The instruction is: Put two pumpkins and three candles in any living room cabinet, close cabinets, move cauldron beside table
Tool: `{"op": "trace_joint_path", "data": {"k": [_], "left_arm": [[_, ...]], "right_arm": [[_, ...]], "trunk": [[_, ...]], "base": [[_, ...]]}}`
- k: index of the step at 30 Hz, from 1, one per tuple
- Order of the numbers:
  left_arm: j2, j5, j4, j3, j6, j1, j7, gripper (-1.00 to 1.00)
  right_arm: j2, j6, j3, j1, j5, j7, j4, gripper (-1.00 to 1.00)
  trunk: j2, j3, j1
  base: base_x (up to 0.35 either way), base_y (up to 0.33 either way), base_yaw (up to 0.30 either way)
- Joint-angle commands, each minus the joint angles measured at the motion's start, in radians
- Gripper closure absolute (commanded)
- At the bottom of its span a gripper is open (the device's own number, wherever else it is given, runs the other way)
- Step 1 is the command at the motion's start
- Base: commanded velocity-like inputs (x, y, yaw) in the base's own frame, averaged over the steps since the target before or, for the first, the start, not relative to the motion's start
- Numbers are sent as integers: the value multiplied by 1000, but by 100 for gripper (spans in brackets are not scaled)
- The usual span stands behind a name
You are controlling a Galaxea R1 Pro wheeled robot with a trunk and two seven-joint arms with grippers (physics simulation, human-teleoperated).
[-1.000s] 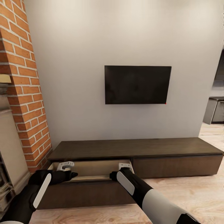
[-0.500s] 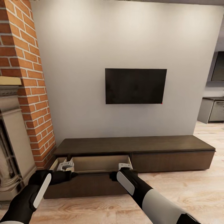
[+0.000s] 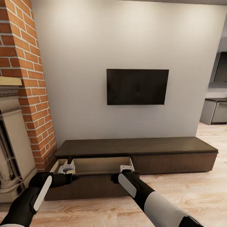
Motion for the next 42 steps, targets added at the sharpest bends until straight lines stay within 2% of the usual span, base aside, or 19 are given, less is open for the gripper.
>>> {"op": "trace_joint_path", "data": {"k": [1, 42], "left_arm": [[-1, -4, -1, 2, 9, -1, -7, -100], [-5, -8, 0, -3, 14, -1, -5, -100]], "right_arm": [[0, 2, 3, -1, -6, -7, -1, -100], [0, 1, 5, -2, 6, 13, -2, -100]], "trunk": [[-8, -4, 4], [-295, -133, 161]], "base": [[0, 0, 0], [0, 0, 0]]}}
